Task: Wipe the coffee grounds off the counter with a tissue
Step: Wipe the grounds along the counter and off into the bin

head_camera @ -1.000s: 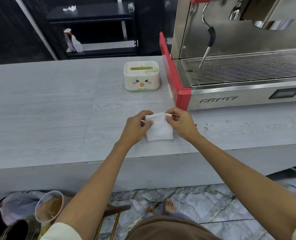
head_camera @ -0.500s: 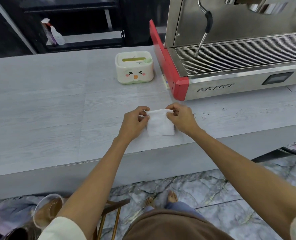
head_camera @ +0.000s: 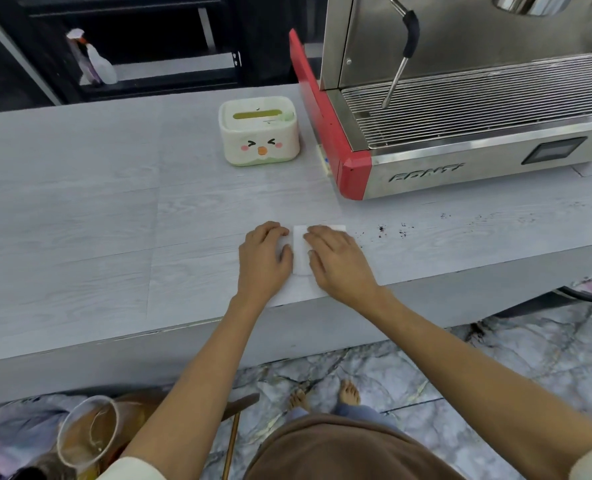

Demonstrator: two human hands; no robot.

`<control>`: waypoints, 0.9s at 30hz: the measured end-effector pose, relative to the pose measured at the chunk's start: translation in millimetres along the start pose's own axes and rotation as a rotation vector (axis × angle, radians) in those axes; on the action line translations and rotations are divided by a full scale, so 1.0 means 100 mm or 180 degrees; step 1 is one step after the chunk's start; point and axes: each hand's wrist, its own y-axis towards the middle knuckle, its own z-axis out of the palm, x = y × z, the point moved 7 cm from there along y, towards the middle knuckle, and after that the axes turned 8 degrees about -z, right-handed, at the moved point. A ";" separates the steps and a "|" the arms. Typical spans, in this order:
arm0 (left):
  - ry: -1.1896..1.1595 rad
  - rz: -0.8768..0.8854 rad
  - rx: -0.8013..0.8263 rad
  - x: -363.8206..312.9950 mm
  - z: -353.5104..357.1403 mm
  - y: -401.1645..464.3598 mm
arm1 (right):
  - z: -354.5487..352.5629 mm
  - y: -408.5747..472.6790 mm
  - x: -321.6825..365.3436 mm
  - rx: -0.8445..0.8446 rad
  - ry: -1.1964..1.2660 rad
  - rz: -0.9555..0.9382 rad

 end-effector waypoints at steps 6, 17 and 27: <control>0.0681 0.0015 -0.0193 -0.02 0.07 -0.04 | 0.28 -0.12 0.04 0.0649 0.0007 0.0113; 0.1272 -0.0202 0.0058 -0.14 0.27 -0.04 | 0.18 -0.30 -0.37 0.0747 -0.0125 0.0474; 0.1223 -0.0135 0.0167 -0.51 0.58 -0.01 | -0.11 -0.50 -0.89 0.0514 0.0034 0.0677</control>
